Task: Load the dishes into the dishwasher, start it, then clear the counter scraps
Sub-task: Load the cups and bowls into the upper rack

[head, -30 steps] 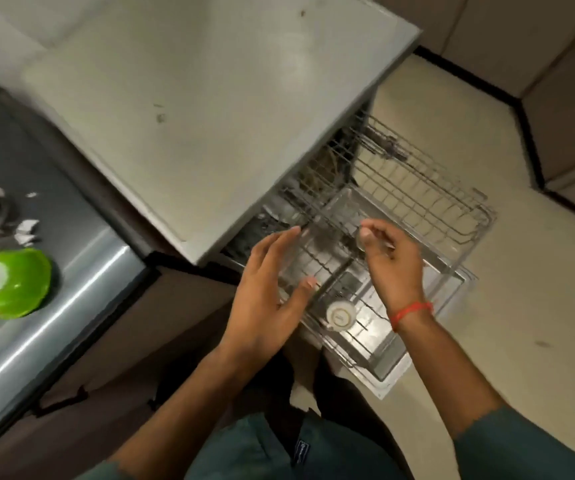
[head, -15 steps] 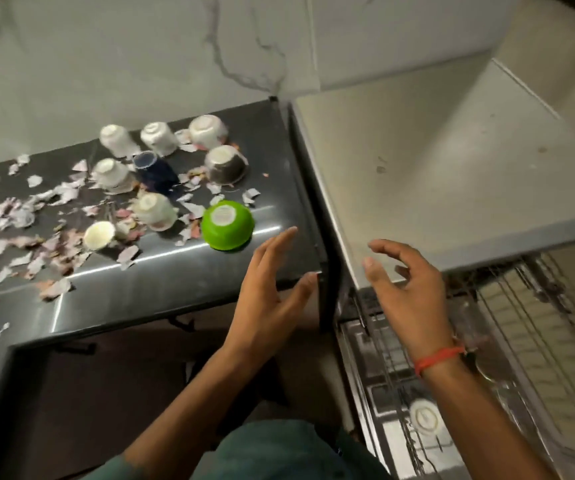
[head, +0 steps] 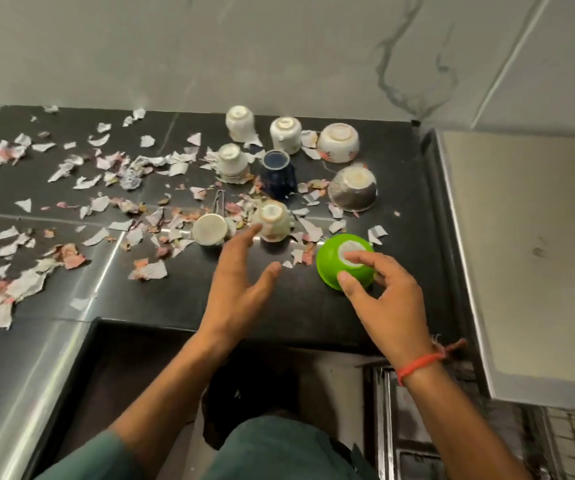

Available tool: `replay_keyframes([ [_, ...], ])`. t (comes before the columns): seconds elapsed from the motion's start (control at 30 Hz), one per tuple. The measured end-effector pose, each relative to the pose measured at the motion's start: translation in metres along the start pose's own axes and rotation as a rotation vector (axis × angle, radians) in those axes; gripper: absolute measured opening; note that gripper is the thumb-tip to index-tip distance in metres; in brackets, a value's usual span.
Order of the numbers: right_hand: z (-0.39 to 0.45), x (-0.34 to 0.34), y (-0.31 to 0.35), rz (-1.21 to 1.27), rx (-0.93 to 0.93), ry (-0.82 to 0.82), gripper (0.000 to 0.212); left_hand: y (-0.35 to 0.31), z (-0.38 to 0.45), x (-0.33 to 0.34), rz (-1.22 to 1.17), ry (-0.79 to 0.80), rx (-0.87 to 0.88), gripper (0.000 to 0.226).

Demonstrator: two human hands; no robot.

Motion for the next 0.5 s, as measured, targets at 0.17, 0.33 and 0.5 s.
replay_keyframes([
  [0.17, 0.042, 0.035, 0.035, -0.118, -0.072, 0.165, 0.032, 0.019, 0.026, -0.030, 0.018, -0.070, -0.038, 0.065],
  [0.33, 0.082, 0.084, 0.045, -0.305, -0.099, 0.404, 0.062, 0.035, 0.040, -0.042, 0.048, -0.100, -0.055, 0.063],
  [0.5, 0.119, 0.125, 0.047, -0.469, -0.096, 0.445, 0.094, 0.044, 0.043, -0.044, 0.029, -0.073, -0.055, 0.064],
])
Point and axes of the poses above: each hand's wrist, its own z-axis towards the middle knuckle, its own x-axis out of the palm, y = z × x, the point moved 4 cm from there along z, towards the middle knuckle, and after that the axes turned 12 degrees about -z, right-handed, at the moved point
